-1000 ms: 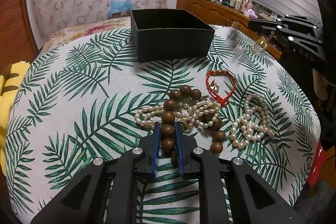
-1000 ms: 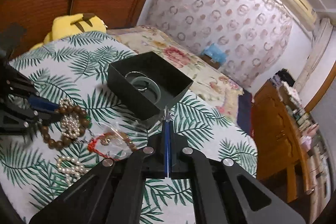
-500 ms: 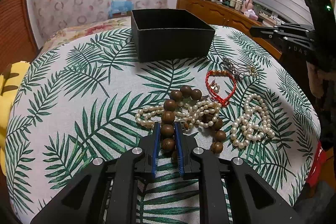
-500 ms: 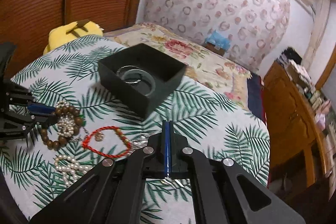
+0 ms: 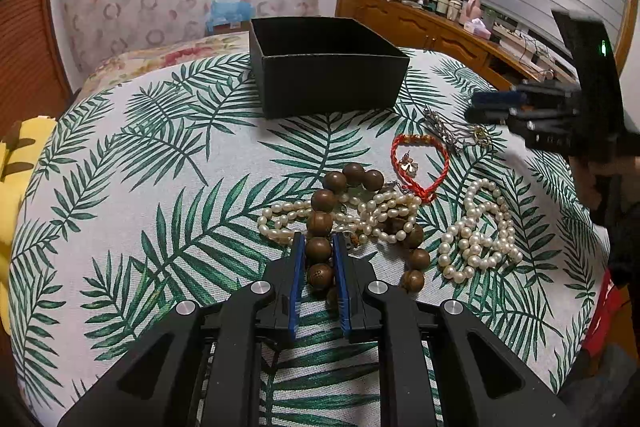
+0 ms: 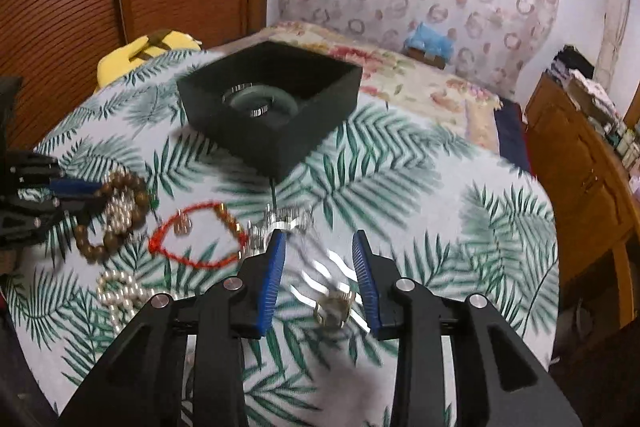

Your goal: Organize jewelry

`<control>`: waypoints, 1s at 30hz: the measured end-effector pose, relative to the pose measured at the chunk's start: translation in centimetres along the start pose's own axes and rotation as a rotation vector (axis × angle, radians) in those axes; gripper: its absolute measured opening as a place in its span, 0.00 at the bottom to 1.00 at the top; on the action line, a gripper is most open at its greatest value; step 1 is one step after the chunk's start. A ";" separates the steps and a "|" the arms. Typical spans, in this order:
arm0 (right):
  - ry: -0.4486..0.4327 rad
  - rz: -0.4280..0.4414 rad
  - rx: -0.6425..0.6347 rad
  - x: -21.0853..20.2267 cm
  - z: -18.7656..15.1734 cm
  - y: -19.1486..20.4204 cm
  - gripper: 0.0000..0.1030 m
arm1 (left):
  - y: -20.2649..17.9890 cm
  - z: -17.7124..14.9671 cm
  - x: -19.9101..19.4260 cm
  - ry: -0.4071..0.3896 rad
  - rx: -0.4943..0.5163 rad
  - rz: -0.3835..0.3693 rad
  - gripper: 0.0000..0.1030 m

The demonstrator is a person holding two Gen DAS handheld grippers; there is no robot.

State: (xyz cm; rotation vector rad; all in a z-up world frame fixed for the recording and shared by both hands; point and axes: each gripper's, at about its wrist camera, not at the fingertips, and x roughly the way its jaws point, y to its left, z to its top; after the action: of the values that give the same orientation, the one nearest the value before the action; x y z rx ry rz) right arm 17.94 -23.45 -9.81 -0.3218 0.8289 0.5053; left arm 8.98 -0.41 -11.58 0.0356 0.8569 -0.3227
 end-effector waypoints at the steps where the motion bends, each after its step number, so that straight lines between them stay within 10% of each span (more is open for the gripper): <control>1: 0.003 0.002 0.023 0.0 -0.6 -0.2 0.36 | 0.0 0.0 0.0 0.000 0.000 0.000 0.12; 30: -0.044 -0.070 0.061 -2.5 -2.7 -1.1 0.10 | -0.1 0.0 0.0 0.001 0.005 0.003 0.13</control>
State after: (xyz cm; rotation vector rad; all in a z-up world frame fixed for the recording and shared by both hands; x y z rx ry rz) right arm 15.42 -26.34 -9.55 -0.2812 0.7866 0.4197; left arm 8.98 -0.49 -11.56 0.0415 0.8569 -0.3221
